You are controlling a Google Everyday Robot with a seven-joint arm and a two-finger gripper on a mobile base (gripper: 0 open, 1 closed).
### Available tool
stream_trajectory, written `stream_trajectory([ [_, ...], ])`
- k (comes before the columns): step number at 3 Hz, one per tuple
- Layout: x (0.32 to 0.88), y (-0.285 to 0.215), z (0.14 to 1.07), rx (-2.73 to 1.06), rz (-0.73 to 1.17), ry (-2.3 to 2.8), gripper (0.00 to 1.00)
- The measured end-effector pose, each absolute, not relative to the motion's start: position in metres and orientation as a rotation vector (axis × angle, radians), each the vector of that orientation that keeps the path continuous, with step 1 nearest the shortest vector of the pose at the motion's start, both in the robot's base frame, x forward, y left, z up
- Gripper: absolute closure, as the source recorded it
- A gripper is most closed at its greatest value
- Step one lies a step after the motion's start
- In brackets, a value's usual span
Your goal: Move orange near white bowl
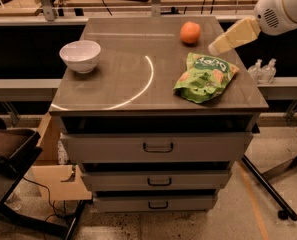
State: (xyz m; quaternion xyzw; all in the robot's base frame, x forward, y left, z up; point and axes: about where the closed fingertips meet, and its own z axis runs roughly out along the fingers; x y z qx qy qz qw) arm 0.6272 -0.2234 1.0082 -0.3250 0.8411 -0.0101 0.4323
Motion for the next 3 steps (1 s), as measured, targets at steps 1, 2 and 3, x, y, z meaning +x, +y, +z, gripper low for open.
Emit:
stream_trajectory([
  [1, 0.638, -0.217, 1.001, -0.769, -0.003, 2.081, 0.00],
  [2, 0.675, -0.211, 0.977, -0.666, 0.072, 2.042, 0.00],
  [3, 0.716, -0.211, 0.961, -0.564, 0.131, 1.991, 0.00],
])
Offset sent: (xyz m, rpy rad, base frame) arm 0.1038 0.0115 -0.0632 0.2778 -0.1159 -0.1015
